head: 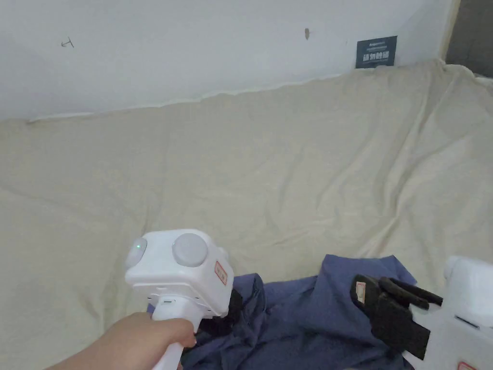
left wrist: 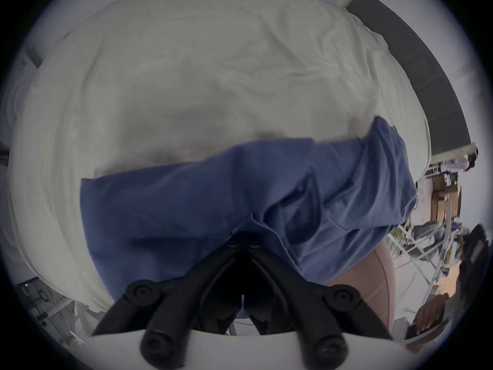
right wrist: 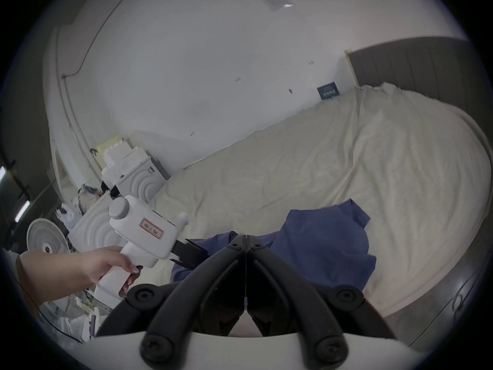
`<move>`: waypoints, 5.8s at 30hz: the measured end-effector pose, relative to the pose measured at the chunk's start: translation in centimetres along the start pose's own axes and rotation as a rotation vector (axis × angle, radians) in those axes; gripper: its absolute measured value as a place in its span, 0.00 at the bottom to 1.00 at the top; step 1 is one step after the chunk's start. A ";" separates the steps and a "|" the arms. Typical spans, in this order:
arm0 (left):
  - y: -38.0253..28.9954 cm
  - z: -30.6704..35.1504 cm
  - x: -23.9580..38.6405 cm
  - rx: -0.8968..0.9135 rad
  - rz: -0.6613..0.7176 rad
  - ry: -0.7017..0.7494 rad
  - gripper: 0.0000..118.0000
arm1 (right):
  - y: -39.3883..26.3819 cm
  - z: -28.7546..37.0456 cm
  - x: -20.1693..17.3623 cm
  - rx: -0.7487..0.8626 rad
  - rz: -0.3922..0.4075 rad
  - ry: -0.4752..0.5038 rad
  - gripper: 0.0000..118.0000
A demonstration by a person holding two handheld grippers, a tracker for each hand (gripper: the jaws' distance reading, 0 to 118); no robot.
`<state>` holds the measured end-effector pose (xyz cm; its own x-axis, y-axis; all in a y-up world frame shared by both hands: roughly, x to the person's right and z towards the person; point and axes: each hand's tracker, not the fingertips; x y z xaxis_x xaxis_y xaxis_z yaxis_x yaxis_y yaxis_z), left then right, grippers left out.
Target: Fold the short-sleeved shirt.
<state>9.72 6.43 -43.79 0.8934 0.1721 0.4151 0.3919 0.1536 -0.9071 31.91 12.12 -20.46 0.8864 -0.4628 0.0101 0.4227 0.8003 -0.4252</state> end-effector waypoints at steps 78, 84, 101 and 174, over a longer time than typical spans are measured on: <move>-4.9 10.5 -18.0 0.157 0.111 0.111 0.16 | 1.7 -3.1 -3.1 -0.173 0.011 0.065 0.01; -3.2 10.9 -10.5 0.125 0.016 0.018 0.16 | 1.2 -3.0 -2.6 -0.170 0.002 0.085 0.01; 2.5 3.9 3.2 -0.006 0.113 -0.629 0.56 | 1.8 -0.5 1.8 -0.122 -0.129 0.032 0.01; -24.5 14.9 -6.8 1.410 0.125 0.362 0.07 | -2.4 7.2 -4.7 0.642 0.405 -0.446 0.00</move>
<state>-9.18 15.96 -23.33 0.9935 0.0395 0.1070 -0.0368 0.9989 -0.0275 28.11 15.07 -12.98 0.9257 -0.0125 0.3781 -0.0342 0.9926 0.1165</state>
